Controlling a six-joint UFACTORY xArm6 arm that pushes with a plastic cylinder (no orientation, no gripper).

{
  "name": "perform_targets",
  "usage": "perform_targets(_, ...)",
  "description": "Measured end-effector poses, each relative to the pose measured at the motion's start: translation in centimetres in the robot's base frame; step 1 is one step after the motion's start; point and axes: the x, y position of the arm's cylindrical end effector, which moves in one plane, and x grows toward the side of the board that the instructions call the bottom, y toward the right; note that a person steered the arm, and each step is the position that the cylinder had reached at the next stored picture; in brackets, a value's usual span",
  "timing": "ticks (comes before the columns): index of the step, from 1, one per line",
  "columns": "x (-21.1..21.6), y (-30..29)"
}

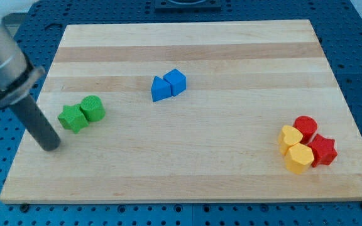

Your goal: Push green star slightly up

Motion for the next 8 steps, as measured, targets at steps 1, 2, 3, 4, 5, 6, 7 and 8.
perform_targets(1,-0.2,2.5)
perform_targets(2,-2.2,1.7)
perform_targets(3,-3.5,-0.6)
perform_targets(4,-3.5,-1.2)
perform_targets(5,-3.4,-0.9)
perform_targets(6,-3.2,0.2)
perform_targets(7,-3.4,0.2)
perform_targets(8,-2.3,1.8)
